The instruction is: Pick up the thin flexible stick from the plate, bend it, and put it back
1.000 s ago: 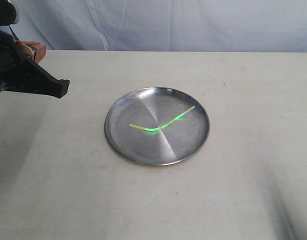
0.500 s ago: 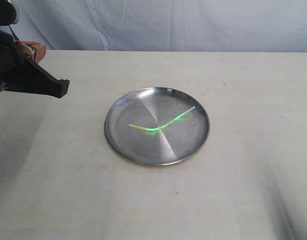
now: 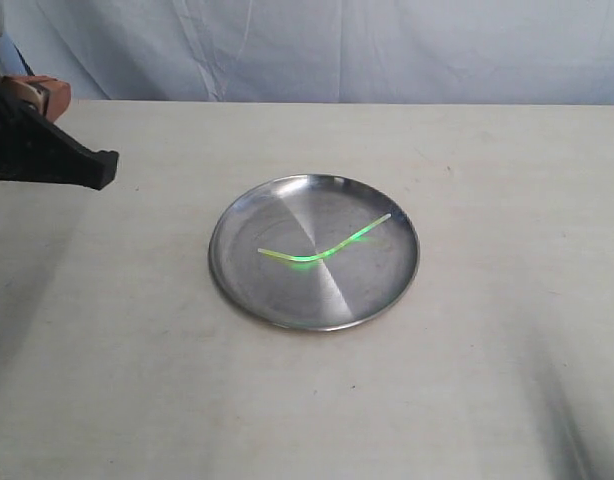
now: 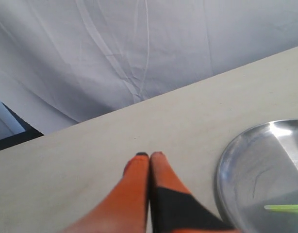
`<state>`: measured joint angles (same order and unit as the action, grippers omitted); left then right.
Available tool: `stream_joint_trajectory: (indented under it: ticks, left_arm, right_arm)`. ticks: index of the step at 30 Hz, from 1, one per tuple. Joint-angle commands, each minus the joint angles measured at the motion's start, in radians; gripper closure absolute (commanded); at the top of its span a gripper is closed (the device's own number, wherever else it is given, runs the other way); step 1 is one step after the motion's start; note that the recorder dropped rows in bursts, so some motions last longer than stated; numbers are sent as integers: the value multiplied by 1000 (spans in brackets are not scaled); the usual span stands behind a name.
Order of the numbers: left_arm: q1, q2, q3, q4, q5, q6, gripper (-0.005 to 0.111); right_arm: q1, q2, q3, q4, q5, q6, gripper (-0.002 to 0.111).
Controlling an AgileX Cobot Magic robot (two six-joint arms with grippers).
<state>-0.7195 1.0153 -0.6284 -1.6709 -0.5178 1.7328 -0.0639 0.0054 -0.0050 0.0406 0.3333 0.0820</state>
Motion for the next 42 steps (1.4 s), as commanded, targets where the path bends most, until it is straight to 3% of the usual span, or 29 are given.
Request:
stream_joint_trajectory:
  ticks: [1, 11, 15, 17, 23, 30, 34, 39, 42]
  left_arm:
    - [2, -103, 33, -14, 4, -2, 107]
    - [2, -291, 54, -16, -30, 217, 107]
    - [2, -312, 71, -74, -191, 192, 107]
    - [2, -321, 103, -55, -205, 121, 107]
    - [67, -365, 268, 560, 29, -407, 107]
    - [219, -489, 374, 693, 352, -755, 107]
    - [340, -585, 448, 935, 477, -1093, 107]
    - [512, -723, 576, 1311, 499, -1570, 107]
    - [556, -791, 628, 1493, 510, -1765, 107]
  right_arm:
    - [-5, -5, 5, -5, -6, -3, 108]
    - [-5, -5, 5, -6, -6, -1, 108]
    - [-5, -5, 5, -6, -6, -1, 108]
    - [-5, -5, 5, -6, -6, -1, 108]
    - [-5, -5, 5, -6, -6, -1, 108]
    - [-5, -5, 5, -6, -11, -1, 108]
    - [-5, -5, 5, -6, -11, -1, 108]
    - [-5, -5, 5, -6, -11, -1, 108]
    - [-5, -5, 5, -6, -11, -1, 108]
